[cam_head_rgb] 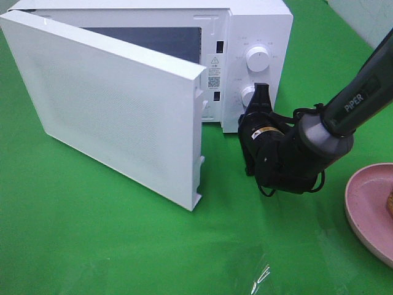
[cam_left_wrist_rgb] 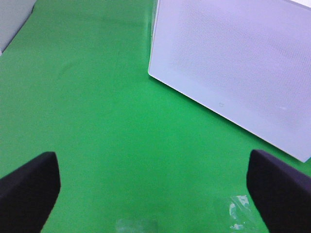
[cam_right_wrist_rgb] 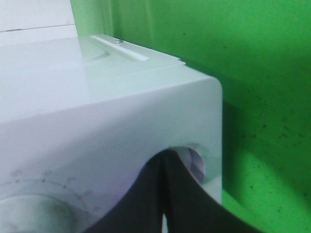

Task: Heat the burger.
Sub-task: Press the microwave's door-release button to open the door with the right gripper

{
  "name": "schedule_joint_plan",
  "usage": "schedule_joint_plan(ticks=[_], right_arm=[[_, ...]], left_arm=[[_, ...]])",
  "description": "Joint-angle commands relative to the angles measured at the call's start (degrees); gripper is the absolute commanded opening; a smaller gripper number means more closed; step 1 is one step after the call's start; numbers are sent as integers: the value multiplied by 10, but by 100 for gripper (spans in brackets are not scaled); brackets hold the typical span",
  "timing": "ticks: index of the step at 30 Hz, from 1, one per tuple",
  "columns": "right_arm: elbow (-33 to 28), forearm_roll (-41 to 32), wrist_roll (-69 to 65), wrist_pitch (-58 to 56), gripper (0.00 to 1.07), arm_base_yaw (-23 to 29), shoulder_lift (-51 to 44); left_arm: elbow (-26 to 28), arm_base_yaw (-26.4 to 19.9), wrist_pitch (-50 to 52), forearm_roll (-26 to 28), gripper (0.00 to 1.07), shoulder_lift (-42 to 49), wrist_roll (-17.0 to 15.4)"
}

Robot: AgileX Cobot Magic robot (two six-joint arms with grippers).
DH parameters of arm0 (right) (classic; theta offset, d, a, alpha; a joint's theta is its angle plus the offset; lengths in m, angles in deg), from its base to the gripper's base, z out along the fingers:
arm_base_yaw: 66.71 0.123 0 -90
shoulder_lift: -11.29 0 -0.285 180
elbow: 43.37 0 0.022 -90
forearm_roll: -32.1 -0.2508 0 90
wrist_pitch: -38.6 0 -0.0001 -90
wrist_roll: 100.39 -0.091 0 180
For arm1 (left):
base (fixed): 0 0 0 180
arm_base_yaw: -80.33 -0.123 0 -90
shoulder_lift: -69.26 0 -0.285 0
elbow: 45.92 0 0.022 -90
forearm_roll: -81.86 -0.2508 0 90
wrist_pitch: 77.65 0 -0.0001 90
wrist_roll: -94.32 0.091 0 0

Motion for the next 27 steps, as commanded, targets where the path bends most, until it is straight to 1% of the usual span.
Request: schedule_joint_plan(ticks=[1,8,12,16,22,23,27], right_arm=[[48,29,-13,69,0,-20,-2],[48,25,-13,42,0,-16,-15],[42,18,-13,37,0,-1,-15],[11,-22,-13,32,0,20,-25],[-14,-26,-13,13,0,30,-37],[-26,-31,-13,6,0,37,-47],[-44,-26,-13,-9,0,37,-65]], left_arm=[[0,-2,4,2,96,9,-5],[0,-2,4,2,96,9,-5],[0,-2,4,2,96,9,-5],[0,-2,4,2,96,9,-5],[0,-2,4,2,96,9,-5],[0,-2,4,2,96,9,-5],[0,-2,4,2,96,9,-5]])
